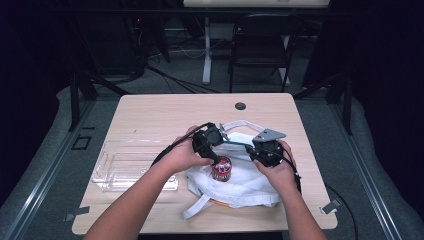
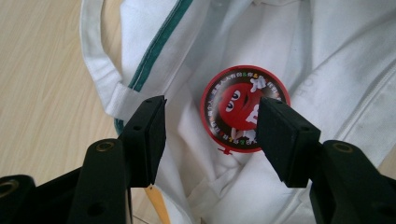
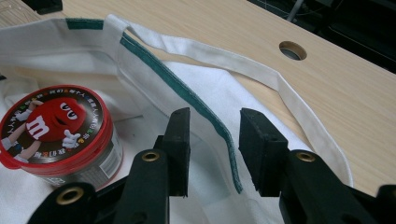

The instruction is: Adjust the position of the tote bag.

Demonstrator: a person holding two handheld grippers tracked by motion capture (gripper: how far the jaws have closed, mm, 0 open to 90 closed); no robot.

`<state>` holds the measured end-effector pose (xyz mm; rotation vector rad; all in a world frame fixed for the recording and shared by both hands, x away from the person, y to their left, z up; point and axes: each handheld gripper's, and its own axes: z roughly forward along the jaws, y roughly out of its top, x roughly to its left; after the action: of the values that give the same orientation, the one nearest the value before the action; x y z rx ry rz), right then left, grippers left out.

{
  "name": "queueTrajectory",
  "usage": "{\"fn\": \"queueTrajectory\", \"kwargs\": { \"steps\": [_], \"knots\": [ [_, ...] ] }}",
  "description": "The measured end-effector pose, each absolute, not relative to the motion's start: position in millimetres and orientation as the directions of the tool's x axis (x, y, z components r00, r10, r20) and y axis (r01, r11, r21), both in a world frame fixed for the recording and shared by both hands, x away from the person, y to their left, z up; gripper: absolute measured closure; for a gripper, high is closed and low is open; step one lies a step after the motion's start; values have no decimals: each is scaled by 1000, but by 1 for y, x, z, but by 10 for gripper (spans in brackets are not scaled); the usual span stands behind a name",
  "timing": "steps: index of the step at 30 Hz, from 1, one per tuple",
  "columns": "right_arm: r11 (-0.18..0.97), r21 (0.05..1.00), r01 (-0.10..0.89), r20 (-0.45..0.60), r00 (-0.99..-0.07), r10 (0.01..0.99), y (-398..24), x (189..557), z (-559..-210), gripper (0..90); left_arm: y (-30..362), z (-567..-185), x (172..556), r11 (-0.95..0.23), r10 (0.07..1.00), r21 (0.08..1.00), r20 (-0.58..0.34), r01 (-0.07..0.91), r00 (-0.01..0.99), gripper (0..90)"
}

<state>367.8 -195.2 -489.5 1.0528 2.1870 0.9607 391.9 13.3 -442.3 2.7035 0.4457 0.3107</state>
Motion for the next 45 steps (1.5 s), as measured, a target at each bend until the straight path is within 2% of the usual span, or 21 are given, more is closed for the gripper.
{"fn": "queueTrajectory", "kwargs": {
  "steps": [8, 12, 16, 31, 45],
  "knots": [
    [442, 781, 442, -145, -560, 816, -196, 366, -488, 623, 7, -446, 390, -880, 330, 392, 100, 267, 939, 421],
    [441, 783, 438, -143, -563, 814, -197, 366, -488, 613, 5, -446, 391, -888, 306, 391, 115, 240, 945, 402],
    [440, 786, 435, -147, -559, 816, -197, 366, -488, 603, 4, -447, 390, -887, 340, 362, 89, 287, 936, 398],
    [433, 786, 440, -139, -557, 819, -200, 366, -486, 580, -4, -462, 390, -910, 284, 330, 54, 251, 957, 248],
    [425, 789, 443, -133, -552, 823, -201, 366, -487, 580, -11, -479, 394, -926, 276, 285, 59, 249, 959, 229]
  ]
}}
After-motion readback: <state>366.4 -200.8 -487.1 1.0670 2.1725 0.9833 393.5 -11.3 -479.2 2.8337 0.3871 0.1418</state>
